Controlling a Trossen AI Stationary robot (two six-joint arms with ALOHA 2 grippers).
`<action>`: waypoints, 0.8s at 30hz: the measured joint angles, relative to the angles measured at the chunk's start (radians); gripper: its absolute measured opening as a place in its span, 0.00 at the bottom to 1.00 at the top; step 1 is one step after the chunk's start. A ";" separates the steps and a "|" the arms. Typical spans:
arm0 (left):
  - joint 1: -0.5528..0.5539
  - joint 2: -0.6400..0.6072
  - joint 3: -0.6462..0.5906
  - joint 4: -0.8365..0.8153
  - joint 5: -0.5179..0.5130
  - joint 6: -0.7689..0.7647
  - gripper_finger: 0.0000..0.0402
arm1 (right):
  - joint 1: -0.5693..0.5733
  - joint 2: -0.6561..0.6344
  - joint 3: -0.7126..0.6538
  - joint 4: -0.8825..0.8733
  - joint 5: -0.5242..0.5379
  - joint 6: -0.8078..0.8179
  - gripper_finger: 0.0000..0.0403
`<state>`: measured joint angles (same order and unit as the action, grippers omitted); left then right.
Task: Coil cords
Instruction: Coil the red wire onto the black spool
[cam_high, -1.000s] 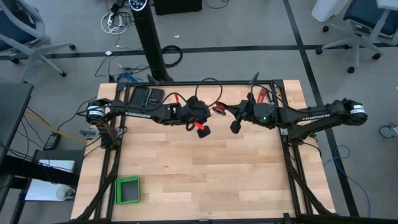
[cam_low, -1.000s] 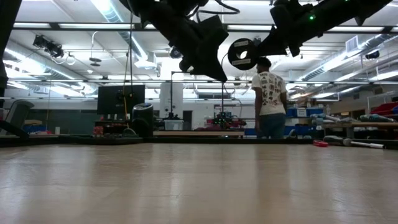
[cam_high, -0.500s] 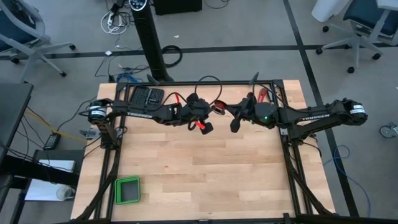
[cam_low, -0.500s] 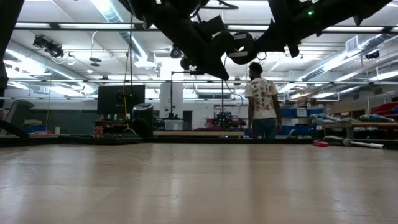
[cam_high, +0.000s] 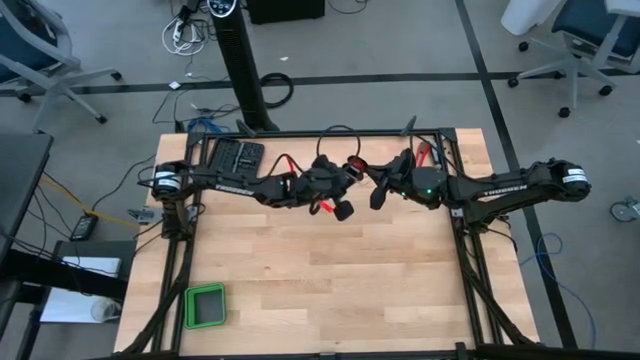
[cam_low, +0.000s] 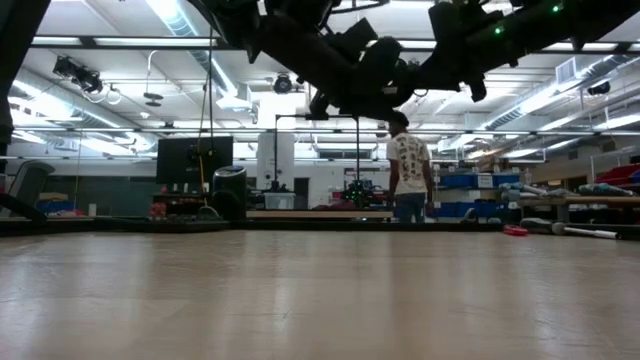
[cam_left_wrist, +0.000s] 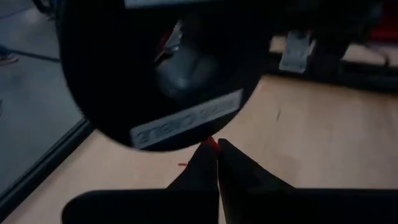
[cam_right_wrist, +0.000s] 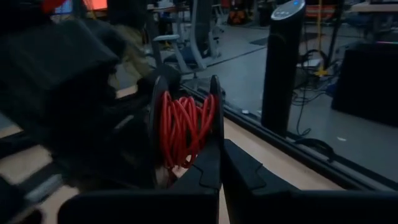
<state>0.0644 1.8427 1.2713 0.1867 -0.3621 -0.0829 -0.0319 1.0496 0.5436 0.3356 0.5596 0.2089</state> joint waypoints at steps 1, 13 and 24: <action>-0.002 0.000 0.000 0.020 0.000 0.000 0.00 | 0.000 0.000 -0.007 0.021 0.003 0.000 0.00; -0.007 0.001 0.014 0.101 0.000 -0.038 0.00 | 0.005 0.042 -0.030 0.117 0.052 -0.019 0.00; -0.008 0.001 0.027 0.141 0.055 -0.088 0.00 | 0.025 0.078 -0.029 0.154 0.068 -0.105 0.00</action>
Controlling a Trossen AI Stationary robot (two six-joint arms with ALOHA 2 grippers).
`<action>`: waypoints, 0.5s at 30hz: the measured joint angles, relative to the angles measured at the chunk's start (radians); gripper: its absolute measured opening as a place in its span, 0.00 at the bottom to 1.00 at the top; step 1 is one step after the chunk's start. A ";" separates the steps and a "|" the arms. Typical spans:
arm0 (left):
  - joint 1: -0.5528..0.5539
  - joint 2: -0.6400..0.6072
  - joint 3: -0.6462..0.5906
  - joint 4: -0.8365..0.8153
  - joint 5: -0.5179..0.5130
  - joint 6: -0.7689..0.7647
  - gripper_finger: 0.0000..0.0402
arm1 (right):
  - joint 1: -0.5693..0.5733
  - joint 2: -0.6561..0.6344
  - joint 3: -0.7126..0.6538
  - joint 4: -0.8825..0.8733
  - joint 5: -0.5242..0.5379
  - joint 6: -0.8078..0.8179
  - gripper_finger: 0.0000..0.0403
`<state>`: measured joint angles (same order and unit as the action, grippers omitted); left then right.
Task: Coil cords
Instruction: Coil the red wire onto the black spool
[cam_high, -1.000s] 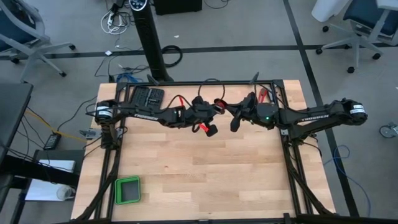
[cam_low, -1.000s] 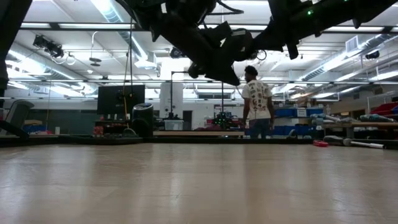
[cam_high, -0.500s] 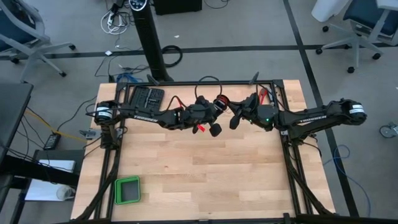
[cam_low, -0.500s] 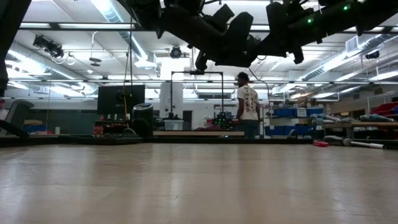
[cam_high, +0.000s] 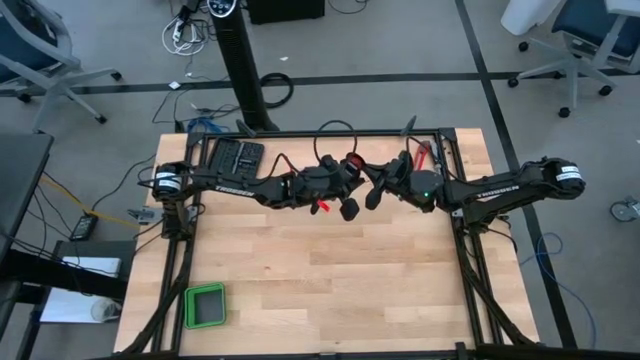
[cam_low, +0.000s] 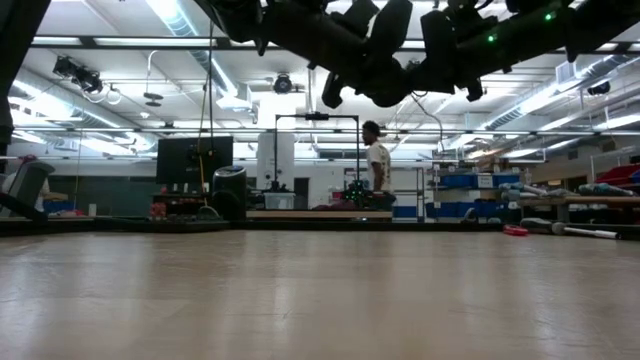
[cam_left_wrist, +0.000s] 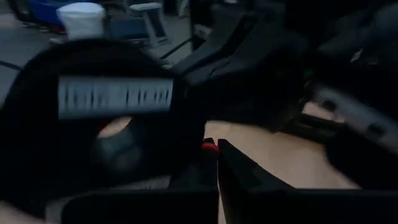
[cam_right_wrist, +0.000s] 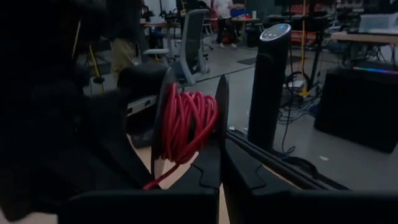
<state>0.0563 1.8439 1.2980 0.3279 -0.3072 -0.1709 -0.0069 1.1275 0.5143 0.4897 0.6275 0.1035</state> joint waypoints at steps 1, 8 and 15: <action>0.000 0.000 0.000 0.008 0.022 -0.001 0.00 | 0.004 0.000 0.000 -0.003 -0.001 -0.012 0.00; 0.000 -0.001 0.003 0.002 0.069 0.010 0.13 | 0.024 -0.001 -0.002 -0.016 0.006 -0.070 0.00; 0.002 -0.018 0.006 0.009 0.124 0.027 0.39 | 0.024 0.000 -0.005 -0.046 0.005 -0.077 0.00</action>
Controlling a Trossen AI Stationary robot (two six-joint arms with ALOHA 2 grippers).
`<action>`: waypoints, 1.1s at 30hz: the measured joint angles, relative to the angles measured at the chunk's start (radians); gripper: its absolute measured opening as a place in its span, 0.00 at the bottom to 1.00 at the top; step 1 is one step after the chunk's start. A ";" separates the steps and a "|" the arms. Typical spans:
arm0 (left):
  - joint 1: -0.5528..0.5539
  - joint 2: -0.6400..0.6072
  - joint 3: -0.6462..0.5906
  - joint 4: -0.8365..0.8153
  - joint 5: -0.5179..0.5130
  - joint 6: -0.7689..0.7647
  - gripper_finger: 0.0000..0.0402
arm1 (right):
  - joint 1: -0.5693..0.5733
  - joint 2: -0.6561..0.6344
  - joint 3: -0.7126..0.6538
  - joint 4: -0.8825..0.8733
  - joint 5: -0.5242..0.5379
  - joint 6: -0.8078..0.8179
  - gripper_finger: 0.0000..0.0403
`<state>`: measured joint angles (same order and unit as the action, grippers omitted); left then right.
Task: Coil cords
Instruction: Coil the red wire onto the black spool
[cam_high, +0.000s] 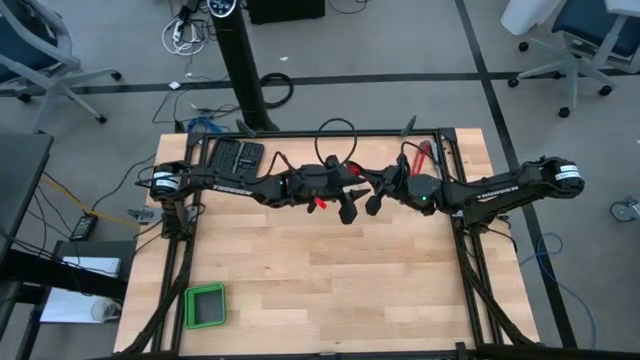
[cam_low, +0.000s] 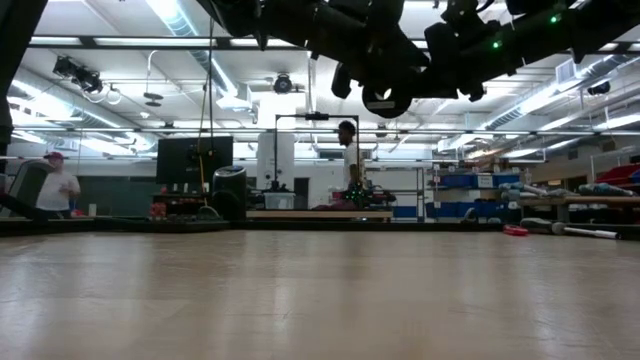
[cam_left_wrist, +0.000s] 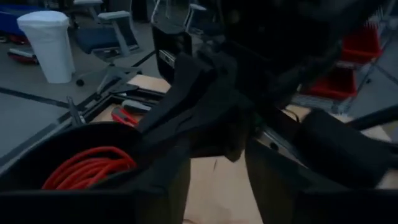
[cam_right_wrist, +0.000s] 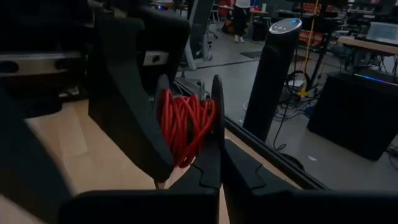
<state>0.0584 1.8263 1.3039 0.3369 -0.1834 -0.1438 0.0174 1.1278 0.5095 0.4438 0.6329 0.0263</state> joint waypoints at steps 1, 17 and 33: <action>0.000 -0.005 -0.001 -0.005 0.002 0.011 0.41 | 0.000 0.000 0.000 -0.003 0.000 0.000 0.00; 0.029 -0.165 -0.002 -0.340 -0.061 0.195 0.41 | 0.019 -0.002 -0.205 0.365 -0.143 -0.137 0.00; 0.040 -0.165 0.007 -0.358 0.075 0.226 0.41 | -0.002 -0.002 -0.211 0.424 -0.359 -0.190 0.00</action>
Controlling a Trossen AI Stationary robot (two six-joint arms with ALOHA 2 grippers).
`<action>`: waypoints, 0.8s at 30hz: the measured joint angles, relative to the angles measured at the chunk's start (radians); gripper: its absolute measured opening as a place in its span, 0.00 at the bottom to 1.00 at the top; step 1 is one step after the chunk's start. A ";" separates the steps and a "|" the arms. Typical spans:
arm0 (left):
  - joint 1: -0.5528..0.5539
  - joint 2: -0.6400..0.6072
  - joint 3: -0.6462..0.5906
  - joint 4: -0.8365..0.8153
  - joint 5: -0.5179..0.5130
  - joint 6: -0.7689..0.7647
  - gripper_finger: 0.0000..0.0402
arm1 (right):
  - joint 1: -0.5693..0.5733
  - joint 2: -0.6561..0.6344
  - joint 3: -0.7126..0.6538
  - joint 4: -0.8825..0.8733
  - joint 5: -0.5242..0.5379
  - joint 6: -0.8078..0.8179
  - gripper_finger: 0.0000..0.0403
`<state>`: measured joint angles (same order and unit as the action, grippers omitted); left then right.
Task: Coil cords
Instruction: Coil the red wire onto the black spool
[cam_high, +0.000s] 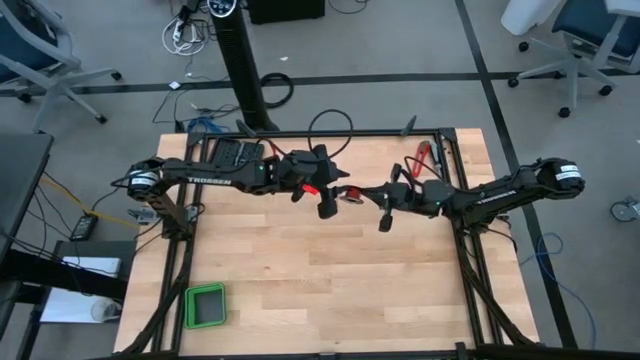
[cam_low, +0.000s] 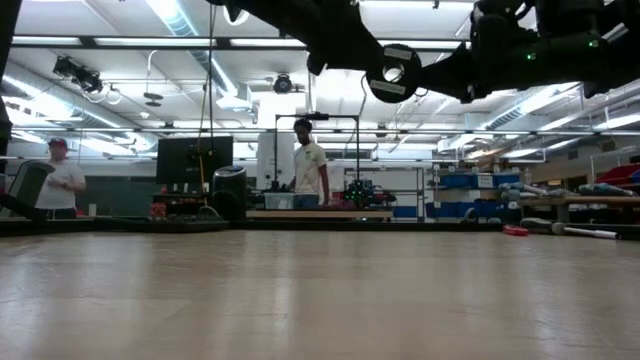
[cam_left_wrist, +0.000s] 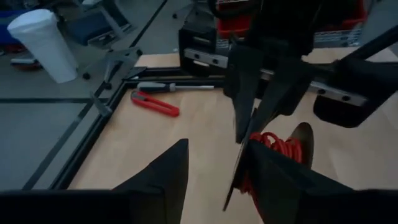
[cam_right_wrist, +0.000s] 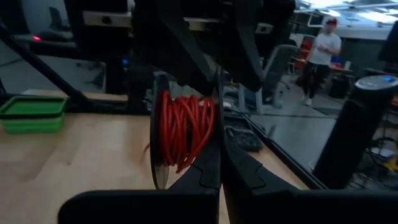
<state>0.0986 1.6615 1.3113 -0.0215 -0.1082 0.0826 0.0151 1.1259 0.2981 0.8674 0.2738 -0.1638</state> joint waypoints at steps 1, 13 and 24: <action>0.000 0.000 0.000 0.002 0.005 0.000 0.41 | 0.000 0.000 0.000 0.007 -0.007 -0.004 0.00; 0.007 0.000 0.003 -0.023 0.058 0.022 0.01 | 0.000 0.000 0.000 0.055 0.006 0.030 0.05; 0.021 -0.027 0.001 -0.068 -0.006 -0.008 0.00 | -0.004 -0.047 0.003 -0.059 0.170 0.092 0.22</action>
<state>0.1200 1.6348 1.3125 -0.0895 -0.1143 0.0746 0.0112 1.0793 0.3008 0.8084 0.4435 -0.0715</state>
